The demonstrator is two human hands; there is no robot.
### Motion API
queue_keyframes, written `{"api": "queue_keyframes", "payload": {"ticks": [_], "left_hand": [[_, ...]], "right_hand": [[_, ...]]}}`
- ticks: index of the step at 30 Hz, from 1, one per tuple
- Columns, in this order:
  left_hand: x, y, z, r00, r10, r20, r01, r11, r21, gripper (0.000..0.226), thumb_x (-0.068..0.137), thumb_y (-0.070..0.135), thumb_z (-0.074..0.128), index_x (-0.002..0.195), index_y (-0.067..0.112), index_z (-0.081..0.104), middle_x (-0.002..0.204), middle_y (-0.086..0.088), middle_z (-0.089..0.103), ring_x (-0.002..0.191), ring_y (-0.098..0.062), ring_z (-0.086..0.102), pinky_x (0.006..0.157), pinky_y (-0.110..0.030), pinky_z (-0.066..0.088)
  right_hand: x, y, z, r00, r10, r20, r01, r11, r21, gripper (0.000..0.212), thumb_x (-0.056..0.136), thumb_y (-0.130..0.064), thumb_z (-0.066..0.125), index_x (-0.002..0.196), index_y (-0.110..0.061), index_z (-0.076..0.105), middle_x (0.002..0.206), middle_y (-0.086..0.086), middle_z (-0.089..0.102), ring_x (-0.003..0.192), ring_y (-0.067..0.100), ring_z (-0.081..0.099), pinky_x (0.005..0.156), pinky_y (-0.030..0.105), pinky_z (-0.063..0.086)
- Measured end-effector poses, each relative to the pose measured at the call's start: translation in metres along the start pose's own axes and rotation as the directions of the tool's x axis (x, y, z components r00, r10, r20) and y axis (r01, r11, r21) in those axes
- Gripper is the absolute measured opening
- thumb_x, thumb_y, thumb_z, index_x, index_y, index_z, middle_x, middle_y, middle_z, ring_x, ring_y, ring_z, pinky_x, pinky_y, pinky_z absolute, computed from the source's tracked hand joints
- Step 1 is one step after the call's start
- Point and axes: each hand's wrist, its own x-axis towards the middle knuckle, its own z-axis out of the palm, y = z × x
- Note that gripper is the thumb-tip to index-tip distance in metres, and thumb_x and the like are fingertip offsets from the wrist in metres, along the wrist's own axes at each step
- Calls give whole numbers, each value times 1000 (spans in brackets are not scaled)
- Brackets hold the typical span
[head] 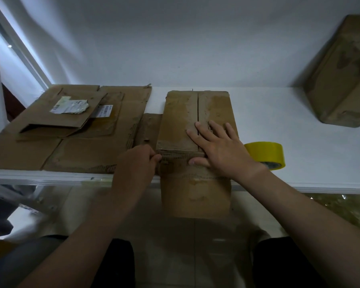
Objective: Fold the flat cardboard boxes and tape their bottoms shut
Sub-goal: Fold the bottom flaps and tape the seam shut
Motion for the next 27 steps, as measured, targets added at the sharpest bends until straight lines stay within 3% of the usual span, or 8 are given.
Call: {"api": "queue_keyframes", "payload": {"ticks": [6, 8, 10, 12, 14, 17, 21, 27], "left_hand": [[3, 0, 4, 995, 25, 92, -31, 998, 59, 38, 103, 31, 50, 68, 18, 43, 74, 2, 45, 75, -21, 46, 65, -33, 28], [6, 1, 3, 986, -70, 151, 90, 987, -132, 45, 104, 39, 46, 65, 18, 47, 76, 1, 48, 72, -17, 49, 62, -31, 32], [10, 7, 1, 949, -217, 230, 298, 856, -422, 53, 106, 43, 42, 62, 15, 50, 74, -2, 53, 71, -17, 55, 67, -32, 43], [9, 16, 3, 941, -273, 200, 337, 807, -484, 48, 105, 42, 45, 66, 14, 54, 79, -2, 55, 74, -18, 56, 70, -35, 44], [3, 25, 10, 995, -96, -22, 90, 977, -194, 27, 103, 33, 52, 89, 12, 61, 110, -5, 56, 97, -19, 58, 76, -32, 44], [-3, 49, 17, 935, 341, -99, -346, 938, -30, 18, 101, 17, 54, 117, 14, 63, 146, -9, 49, 132, -24, 49, 93, -35, 51], [-4, 78, 26, 936, 324, 139, -328, 945, 4, 35, 102, 36, 50, 132, 18, 54, 152, -3, 47, 144, -20, 37, 120, -40, 30], [3, 108, 48, 976, 180, 120, -203, 953, 224, 55, 96, 61, 42, 131, 18, 46, 146, -8, 48, 146, -29, 35, 117, -65, 23]], "right_hand": [[1, 1, 0, 1000, 5, 7, -5, 1000, 19, 97, 78, -83, -1, 161, -34, 10, 168, 1, 16, 153, 34, 17, 119, 60, 16], [0, 2, 0, 1000, 2, 8, -2, 1000, 30, 97, 78, -83, -1, 161, -33, 10, 168, 2, 16, 153, 34, 17, 119, 60, 17], [0, 3, -1, 1000, -10, 12, 9, 999, 50, 96, 80, -84, 3, 161, -34, 9, 169, 2, 14, 153, 35, 15, 120, 59, 14], [-2, 3, -3, 1000, -23, 7, 22, 994, 106, 94, 82, -86, 18, 160, -35, 9, 169, 1, 13, 153, 34, 12, 122, 57, 9], [-4, 7, -8, 999, -35, -11, 37, 962, 271, 94, 81, -82, 40, 159, -38, 14, 167, -2, 19, 153, 30, 11, 124, 56, 7], [-9, 17, -18, 993, -11, -121, 79, 814, 575, 85, 85, -56, 70, 156, -32, 29, 158, -5, 36, 148, 25, 19, 121, 51, 20], [-25, 50, -31, 983, 66, -173, 38, 843, 536, 76, 88, -51, 68, 155, -31, 37, 160, -8, 36, 144, 20, 26, 120, 39, 26], [-72, 104, -31, 956, 267, 119, -282, 737, 614, 69, 73, -60, 79, 131, -41, 48, 127, -11, 58, 110, 15, 57, 92, 34, 52]]}}
